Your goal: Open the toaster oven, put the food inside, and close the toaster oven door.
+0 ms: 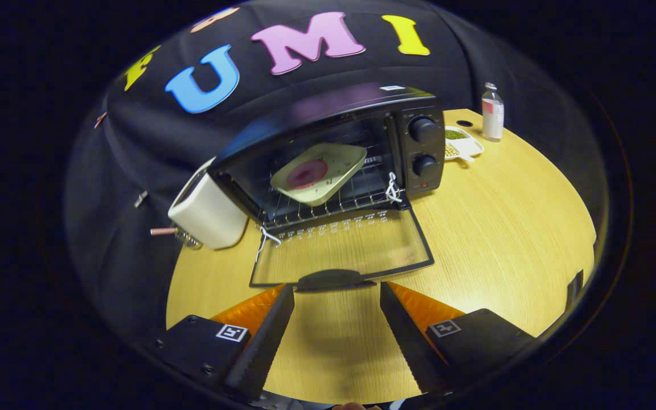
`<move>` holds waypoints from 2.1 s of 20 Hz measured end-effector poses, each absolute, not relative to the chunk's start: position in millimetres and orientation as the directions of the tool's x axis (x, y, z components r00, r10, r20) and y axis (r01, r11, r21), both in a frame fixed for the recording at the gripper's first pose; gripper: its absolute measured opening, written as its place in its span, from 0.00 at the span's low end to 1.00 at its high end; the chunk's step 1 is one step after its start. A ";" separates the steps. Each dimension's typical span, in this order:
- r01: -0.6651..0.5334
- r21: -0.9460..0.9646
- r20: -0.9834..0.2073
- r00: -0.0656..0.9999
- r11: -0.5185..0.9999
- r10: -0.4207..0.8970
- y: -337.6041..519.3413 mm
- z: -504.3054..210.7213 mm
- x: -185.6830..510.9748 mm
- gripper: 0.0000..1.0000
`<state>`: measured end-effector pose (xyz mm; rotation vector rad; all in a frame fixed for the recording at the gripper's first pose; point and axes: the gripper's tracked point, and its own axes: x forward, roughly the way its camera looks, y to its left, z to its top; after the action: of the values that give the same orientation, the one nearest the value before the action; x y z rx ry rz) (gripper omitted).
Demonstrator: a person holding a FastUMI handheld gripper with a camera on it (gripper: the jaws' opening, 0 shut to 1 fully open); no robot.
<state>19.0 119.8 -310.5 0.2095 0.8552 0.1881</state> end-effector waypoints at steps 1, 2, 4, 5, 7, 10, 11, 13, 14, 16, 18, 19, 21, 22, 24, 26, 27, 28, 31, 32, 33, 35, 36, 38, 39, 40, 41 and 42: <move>-0.088 0.227 -0.736 0.636 0.970 0.230 120.7 -317.8 16.4 0.99; -0.094 0.194 -0.748 0.630 0.976 0.209 122.0 -324.4 14.3 0.99; -0.090 0.116 -0.779 0.609 0.989 0.146 118.0 -345.1 11.8 0.99; -0.073 0.074 -0.796 0.597 0.995 0.103 112.6 -355.1 10.3 0.99; -0.045 0.042 -0.798 0.600 0.998 0.061 113.9 -366.2 14.5 1.00; -0.048 -0.004 -0.796 0.605 0.999 0.026 119.4 -375.8 22.7 1.00; -0.052 -0.018 -0.796 0.604 0.998 0.017 121.8 -379.0 26.1 1.00; -0.060 -0.037 -0.802 0.598 0.997 0.006 126.7 -386.0 30.8 1.00; -0.052 -0.048 -0.810 0.587 0.998 -0.009 127.0 -389.6 31.5 1.00; -0.033 -0.033 -0.808 0.589 0.999 -0.007 134.2 -391.7 38.9 0.99; -0.035 -0.044 -0.810 0.586 0.998 -0.015 135.8 -390.3 39.3 0.98; -0.051 -0.057 -0.807 0.590 0.997 -0.016 135.6 -390.7 38.7 0.98; -0.066 -0.066 -0.801 0.598 0.996 -0.013 135.2 -386.4 37.1 0.98; -0.060 -0.058 -0.796 0.605 0.997 -0.010 135.4 -380.8 37.1 0.98; -0.055 -0.046 -0.790 0.613 0.997 -0.002 135.8 -369.8 34.3 0.99; -0.063 -0.042 -0.774 0.633 0.997 0.007 135.2 -357.6 33.2 0.99; -0.060 -0.039 -0.766 0.642 0.997 0.009 135.9 -351.0 33.4 0.99; -0.058 -0.036 -0.763 0.646 0.998 0.010 136.9 -343.9 33.9 0.99; -0.069 -0.026 -0.734 0.679 0.997 0.028 138.7 -316.6 37.1 1.00; -0.072 -0.016 -0.712 0.701 0.997 0.039 139.4 -305.5 41.8 1.00; -0.072 -0.001 -0.691 0.721 0.997 0.051 140.0 -294.9 47.3 1.00; -0.077 0.024 -0.653 0.754 0.997 0.074 143.1 -271.8 58.6 1.00; -0.090 0.028 -0.636 0.766 0.996 0.087 144.3 -261.7 65.9 1.00; -0.108 0.022 -0.600 0.794 0.994 0.100 143.1 -238.2 72.1 1.00; -0.116 0.021 -0.569 0.815 0.993 0.107 142.3 -224.3 71.4 1.00; -0.125 0.019 -0.534 0.838 0.992 0.116 143.2 -208.7 69.8 1.00; -0.136 0.015 -0.496 0.859 0.991 0.126 139.8 -191.1 69.8 1.00; -0.148 0.009 -0.453 0.881 0.989 0.136 136.6 -174.0 67.6 1.00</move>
<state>67.6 136.6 -174.0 -0.0261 0.4697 0.1475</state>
